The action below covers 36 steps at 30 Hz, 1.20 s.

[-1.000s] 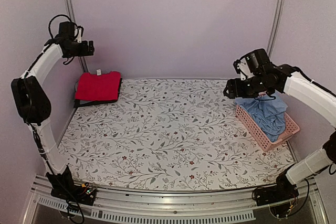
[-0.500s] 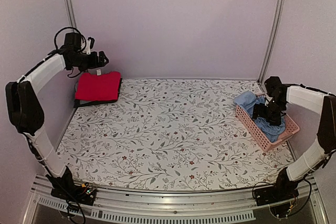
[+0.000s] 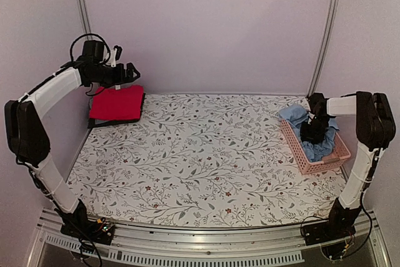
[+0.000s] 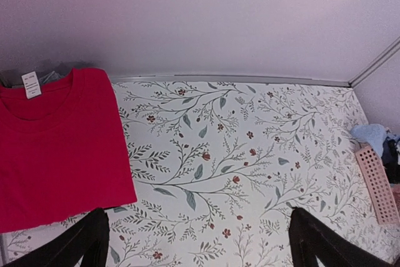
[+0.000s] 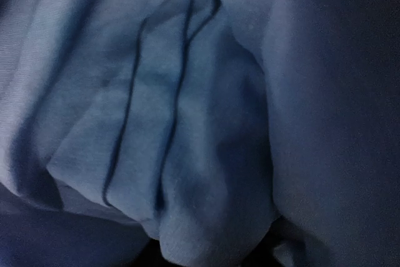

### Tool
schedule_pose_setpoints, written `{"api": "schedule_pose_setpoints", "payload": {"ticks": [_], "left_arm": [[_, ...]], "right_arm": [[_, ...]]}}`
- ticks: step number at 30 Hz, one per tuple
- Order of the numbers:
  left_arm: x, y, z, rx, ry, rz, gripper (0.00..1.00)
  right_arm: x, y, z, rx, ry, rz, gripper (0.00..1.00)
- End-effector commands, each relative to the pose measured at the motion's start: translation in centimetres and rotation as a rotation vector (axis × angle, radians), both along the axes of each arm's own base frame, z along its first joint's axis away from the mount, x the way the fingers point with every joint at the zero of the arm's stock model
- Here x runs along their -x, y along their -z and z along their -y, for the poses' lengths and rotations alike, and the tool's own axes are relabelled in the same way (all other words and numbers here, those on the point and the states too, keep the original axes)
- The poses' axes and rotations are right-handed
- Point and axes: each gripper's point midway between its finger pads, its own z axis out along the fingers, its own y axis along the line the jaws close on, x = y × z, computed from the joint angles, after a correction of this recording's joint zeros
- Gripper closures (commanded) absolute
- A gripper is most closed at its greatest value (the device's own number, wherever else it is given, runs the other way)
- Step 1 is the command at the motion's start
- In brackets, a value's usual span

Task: Fold and stack the mixed laundry pile
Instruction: Pick up the crumpled shirt from the bin, then place the crumpled shirt at the center of the board.

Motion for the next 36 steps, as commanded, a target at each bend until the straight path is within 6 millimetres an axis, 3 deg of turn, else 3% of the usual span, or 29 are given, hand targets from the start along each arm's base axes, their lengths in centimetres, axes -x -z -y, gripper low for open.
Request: {"api": "schedule_pose_setpoints", "payload": {"ticks": [1,2,3,6,11,15,20,24,28,31,36], "left_arm": [[0.1,-2.1,2.4,0.097,0.046,-0.008,0.0],[0.1,-2.5,2.8,0.118,0.054,-0.016,0.0],[0.2,-3.1,3.1,0.14,0.063,-0.016,0.0],[1.0,-5.0,4.4,0.194,0.102,-0.006,0.0],[2.8,-7.9,7.1,0.286,0.184,-0.006,0.0],[4.9,-10.8,9.6,0.357,0.25,-0.021,0.0],[7.5,-13.2,11.2,0.45,0.285,-0.014,0.0],[9.0,-15.9,12.3,0.54,0.312,0.005,0.0],[10.2,-20.5,12.9,0.643,0.373,0.071,0.0],[10.9,-23.4,13.0,0.678,0.404,0.107,0.0],[12.8,-27.2,12.1,0.713,0.419,0.175,0.0]], "right_arm": [[1.3,3.7,-1.7,-0.114,-0.054,-0.093,0.88],[1.0,2.7,-1.6,-0.108,-0.055,-0.073,0.97],[0.7,1.7,-1.5,-0.099,-0.054,-0.055,1.0],[-0.9,-3.9,-1.1,-0.073,-0.061,0.056,1.0],[-3.8,-17.0,-1.9,-0.089,-0.117,0.335,1.0],[-4.8,-28.0,-5.0,-0.18,-0.222,0.572,1.0],[-4.3,-39.9,-13.8,-0.262,-0.451,0.785,1.0],[-3.5,-45.2,-20.8,-0.358,-0.578,0.897,1.0],[-1.1,-49.3,-29.2,-0.559,-0.734,1.004,1.0],[1.8,-51.8,-34.9,-0.723,-0.846,1.054,1.0],[7.5,-52.4,-43.9,-0.997,-1.015,0.999,1.0]]}}
